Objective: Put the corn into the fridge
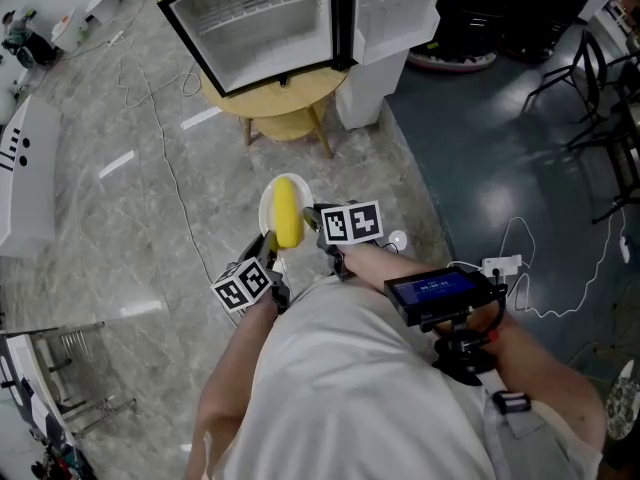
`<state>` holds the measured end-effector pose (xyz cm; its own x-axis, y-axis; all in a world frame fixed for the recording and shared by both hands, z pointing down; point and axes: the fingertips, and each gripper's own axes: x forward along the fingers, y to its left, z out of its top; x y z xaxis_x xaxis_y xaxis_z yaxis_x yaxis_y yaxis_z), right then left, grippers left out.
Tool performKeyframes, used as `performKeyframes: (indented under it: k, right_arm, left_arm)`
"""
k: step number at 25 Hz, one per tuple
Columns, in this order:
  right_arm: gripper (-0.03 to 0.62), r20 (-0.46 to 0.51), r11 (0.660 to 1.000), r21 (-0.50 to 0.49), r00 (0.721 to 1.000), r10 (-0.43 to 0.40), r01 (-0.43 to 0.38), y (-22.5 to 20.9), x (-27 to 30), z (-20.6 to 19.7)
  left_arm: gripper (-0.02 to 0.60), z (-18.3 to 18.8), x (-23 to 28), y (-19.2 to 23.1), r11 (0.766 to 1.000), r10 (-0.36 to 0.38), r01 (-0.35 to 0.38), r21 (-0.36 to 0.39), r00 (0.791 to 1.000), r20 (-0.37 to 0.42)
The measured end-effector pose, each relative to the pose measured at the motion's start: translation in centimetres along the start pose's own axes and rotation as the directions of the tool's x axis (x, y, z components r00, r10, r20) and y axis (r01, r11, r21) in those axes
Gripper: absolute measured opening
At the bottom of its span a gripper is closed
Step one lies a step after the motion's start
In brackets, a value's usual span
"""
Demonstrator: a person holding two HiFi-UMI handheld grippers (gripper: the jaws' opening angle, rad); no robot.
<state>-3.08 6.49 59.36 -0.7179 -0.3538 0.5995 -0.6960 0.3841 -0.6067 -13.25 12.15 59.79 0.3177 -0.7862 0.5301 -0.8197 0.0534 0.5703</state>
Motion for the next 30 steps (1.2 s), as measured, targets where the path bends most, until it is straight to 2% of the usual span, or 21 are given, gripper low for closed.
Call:
performKeyframes:
  k: [20, 30]
  right_arm:
    - [0.071, 0.008, 1.000, -0.006, 1.000, -0.020, 0.020, -1.1, -0.9, -0.2]
    - [0.071, 0.011, 0.999, 0.007, 0.999, -0.031, 0.031, -3.2, -1.3, 2.0]
  left_arm:
    - [0.066, -0.9, 0.7, -0.9, 1.000, -0.022, 0.022, -0.004, 1.000, -0.008]
    - [0.066, 0.2, 3.4, -2.3, 1.000, -0.029, 0.029, -0.002, 0.999, -0.030]
